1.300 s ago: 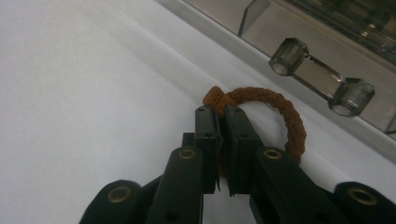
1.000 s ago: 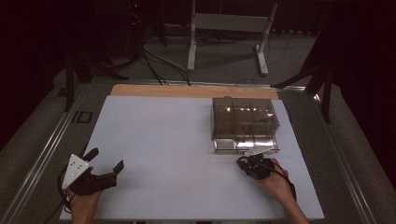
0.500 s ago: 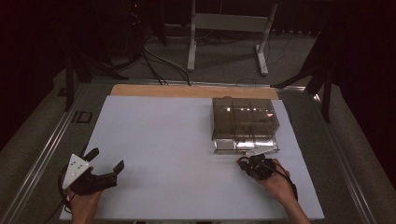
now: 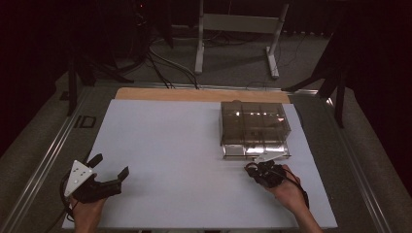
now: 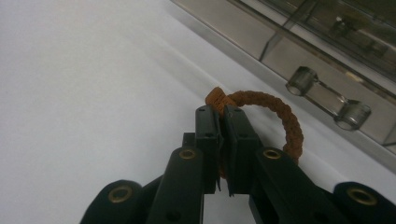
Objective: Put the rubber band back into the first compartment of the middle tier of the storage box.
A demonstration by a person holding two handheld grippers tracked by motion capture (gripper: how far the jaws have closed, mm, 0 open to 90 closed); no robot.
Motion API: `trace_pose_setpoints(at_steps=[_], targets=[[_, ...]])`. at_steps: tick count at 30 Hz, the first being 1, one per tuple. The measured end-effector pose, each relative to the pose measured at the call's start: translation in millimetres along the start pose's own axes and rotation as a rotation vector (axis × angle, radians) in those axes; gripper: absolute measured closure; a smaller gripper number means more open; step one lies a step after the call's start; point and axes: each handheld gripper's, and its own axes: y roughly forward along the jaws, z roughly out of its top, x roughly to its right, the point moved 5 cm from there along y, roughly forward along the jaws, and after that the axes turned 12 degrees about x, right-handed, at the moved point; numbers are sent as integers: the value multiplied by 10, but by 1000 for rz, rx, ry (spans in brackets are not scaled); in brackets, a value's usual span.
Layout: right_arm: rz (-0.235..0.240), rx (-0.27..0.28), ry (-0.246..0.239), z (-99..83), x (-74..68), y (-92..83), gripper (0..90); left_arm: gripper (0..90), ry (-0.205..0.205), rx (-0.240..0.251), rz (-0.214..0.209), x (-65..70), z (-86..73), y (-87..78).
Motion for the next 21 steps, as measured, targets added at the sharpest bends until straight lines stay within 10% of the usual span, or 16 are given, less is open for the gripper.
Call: trace_pose_setpoints(at_steps=[21], targets=[[35,19,-2,72,-87,-62,864,12,1,0,1,4,1,0]])
